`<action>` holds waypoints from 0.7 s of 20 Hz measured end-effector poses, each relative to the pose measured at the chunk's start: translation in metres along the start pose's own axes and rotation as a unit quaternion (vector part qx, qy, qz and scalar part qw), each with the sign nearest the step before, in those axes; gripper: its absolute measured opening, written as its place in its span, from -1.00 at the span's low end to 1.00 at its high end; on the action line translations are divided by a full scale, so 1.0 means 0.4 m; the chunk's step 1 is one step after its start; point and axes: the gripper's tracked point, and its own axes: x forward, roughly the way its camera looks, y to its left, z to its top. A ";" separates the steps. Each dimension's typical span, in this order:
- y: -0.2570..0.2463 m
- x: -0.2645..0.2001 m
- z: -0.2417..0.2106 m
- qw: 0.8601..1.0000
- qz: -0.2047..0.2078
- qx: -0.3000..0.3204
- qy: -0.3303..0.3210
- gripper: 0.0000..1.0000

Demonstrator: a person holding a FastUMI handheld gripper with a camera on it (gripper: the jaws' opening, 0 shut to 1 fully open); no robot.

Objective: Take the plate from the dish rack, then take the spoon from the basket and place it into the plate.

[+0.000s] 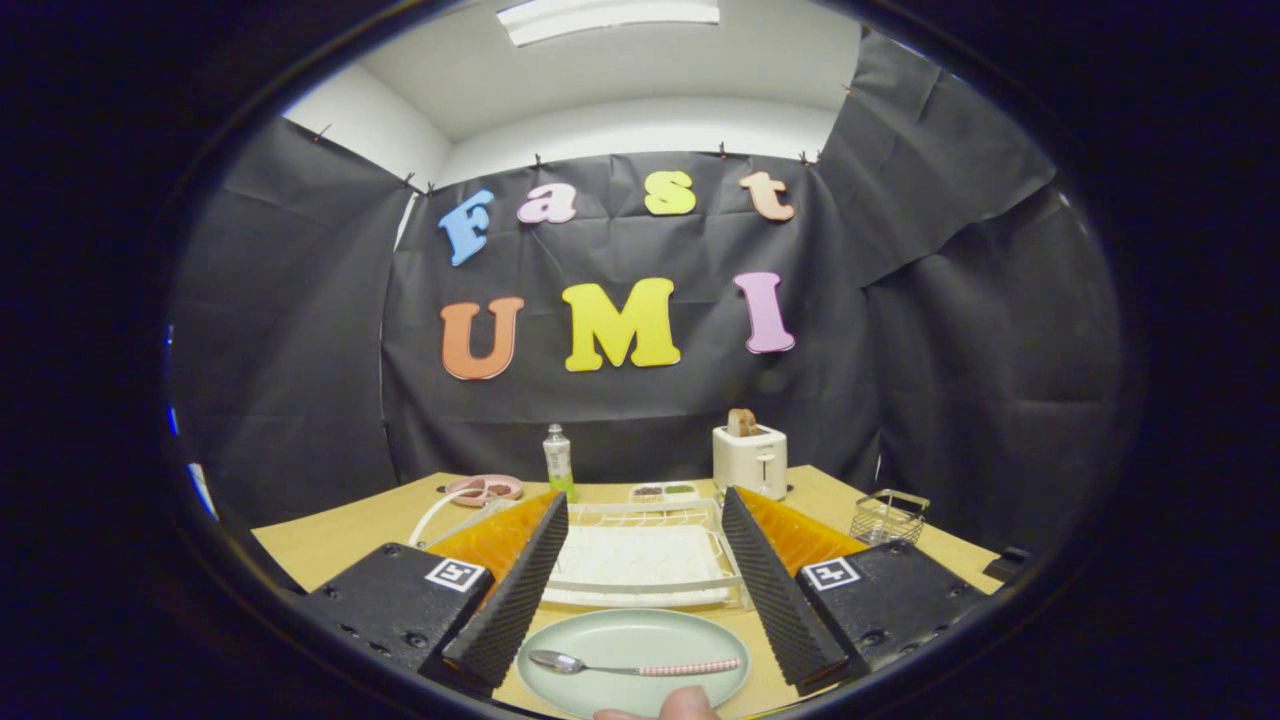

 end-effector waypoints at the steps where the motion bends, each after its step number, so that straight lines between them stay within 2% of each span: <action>1: 0.007 0.001 -0.003 1.000 0.002 0.000 0.002 0.99; 14: 0.010 0.016 -0.019 1.000 -0.005 -0.009 0.001 0.99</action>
